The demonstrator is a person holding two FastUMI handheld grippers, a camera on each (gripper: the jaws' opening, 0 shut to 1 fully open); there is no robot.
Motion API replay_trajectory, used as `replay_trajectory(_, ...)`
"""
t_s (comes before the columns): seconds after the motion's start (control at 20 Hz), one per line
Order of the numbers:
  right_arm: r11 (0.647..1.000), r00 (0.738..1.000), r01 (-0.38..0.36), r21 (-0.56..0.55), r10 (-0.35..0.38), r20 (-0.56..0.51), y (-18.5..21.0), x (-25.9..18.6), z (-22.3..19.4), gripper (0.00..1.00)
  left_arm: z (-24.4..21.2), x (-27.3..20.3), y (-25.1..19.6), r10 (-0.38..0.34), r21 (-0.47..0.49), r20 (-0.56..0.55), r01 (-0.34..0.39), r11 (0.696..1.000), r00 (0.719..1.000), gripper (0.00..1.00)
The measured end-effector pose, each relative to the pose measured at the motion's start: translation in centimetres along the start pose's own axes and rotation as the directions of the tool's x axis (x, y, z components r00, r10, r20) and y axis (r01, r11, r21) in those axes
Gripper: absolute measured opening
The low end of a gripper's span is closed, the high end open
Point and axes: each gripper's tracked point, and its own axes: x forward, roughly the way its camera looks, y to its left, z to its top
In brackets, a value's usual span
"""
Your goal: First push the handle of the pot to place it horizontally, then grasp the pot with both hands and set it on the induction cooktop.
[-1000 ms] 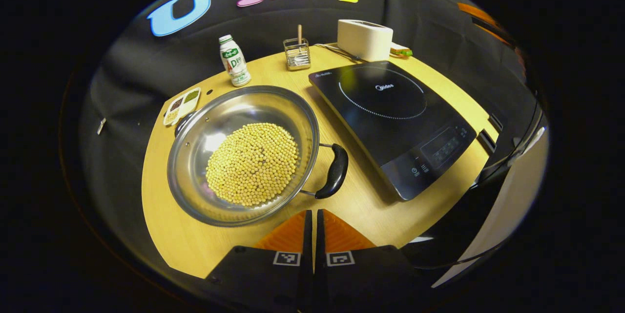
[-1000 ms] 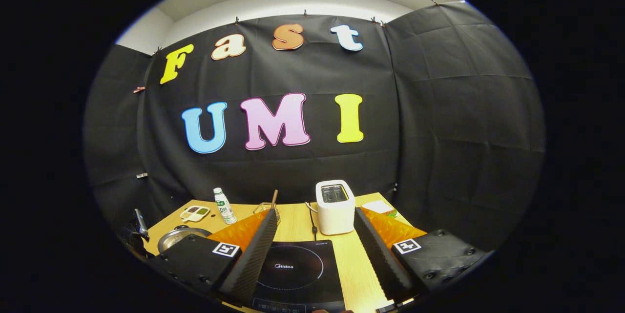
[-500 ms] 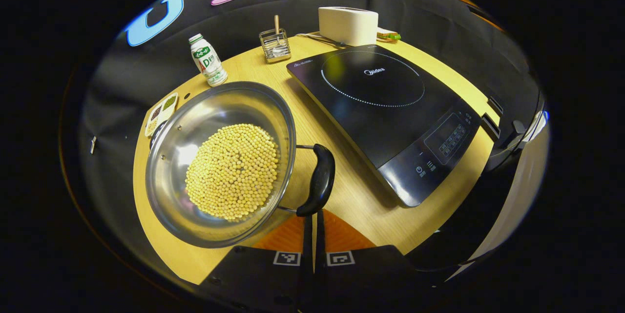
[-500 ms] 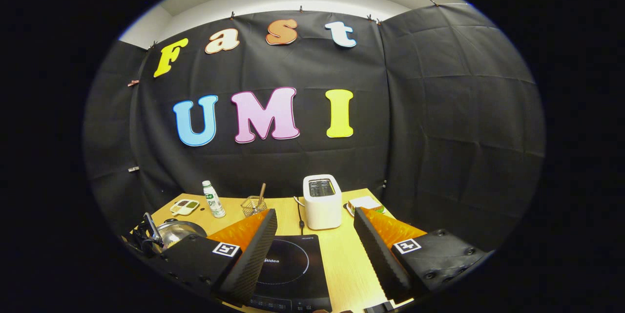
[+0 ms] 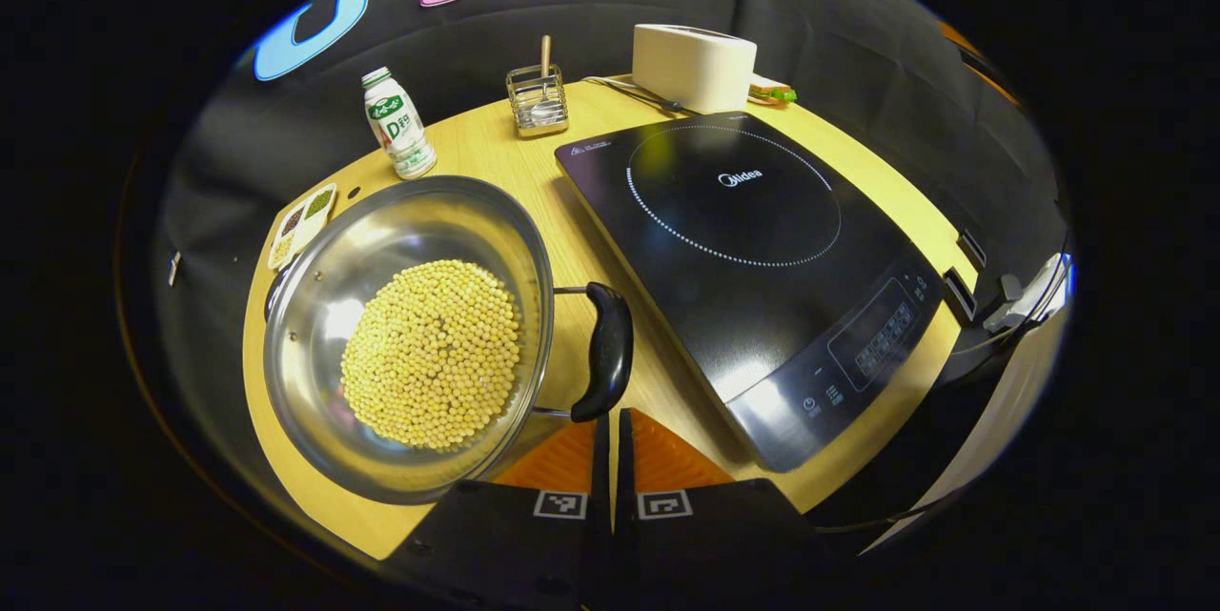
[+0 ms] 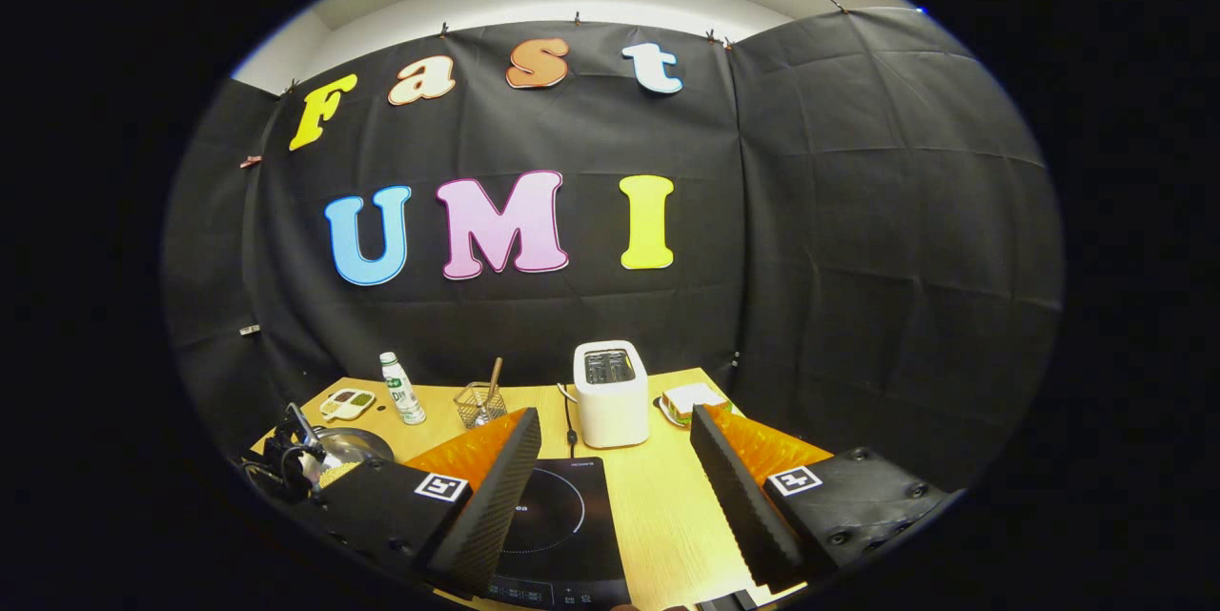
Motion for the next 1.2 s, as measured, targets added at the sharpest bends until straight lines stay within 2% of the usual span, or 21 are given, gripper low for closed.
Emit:
replay_trajectory(0.6,0.998,0.998,0.059,-0.001,-0.059,-0.008,-3.1,0.7,0.2,0.98,5.5,3.3,0.4,0.000,-0.047,0.044,0.002,0.999,0.999,0.05)
replay_trajectory(1.2,0.998,0.997,0.056,-0.015,-0.056,-0.051,-4.1,2.1,-1.0,0.98,9.9,5.8,2.0,0.036,-0.071,0.117,-0.028,0.997,0.993,0.06)
